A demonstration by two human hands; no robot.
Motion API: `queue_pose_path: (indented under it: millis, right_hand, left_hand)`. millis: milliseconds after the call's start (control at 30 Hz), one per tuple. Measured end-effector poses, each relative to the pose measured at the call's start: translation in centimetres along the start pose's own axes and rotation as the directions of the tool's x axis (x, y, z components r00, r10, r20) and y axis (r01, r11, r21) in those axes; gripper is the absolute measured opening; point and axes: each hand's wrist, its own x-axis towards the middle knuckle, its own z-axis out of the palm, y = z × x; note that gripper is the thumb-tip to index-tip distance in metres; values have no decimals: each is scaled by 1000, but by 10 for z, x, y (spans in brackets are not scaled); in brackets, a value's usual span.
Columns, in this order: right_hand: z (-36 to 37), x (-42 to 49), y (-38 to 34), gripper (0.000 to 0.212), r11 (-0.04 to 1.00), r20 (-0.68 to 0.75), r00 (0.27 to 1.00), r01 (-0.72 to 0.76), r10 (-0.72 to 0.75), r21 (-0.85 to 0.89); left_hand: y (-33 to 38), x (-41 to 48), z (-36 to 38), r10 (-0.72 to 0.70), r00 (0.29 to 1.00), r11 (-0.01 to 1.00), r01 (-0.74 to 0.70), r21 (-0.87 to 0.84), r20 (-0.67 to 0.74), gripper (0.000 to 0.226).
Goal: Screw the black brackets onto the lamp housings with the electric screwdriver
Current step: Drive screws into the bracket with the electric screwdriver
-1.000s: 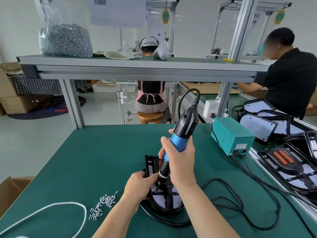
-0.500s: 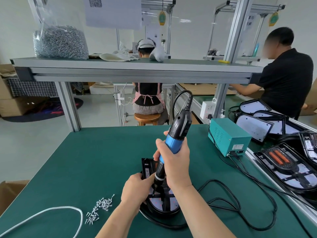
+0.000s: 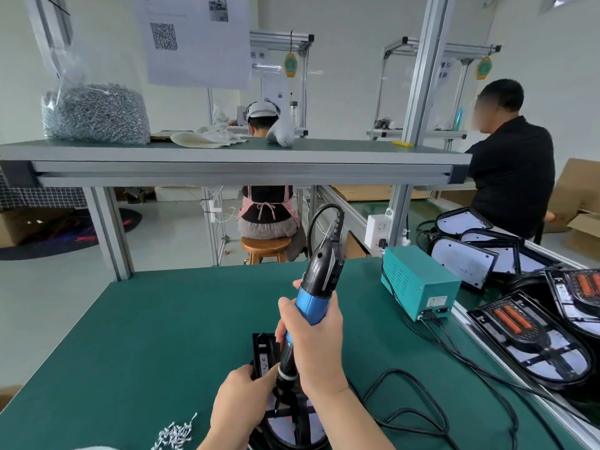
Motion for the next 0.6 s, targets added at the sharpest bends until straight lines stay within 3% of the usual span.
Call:
queue_pose_path:
  millis: [600]
  right_hand:
    - [-1, 6, 3, 27, 999, -25, 999, -43, 43, -28]
  left_hand:
    - [7, -2, -5, 9, 999, 1000, -10, 29, 35, 47]
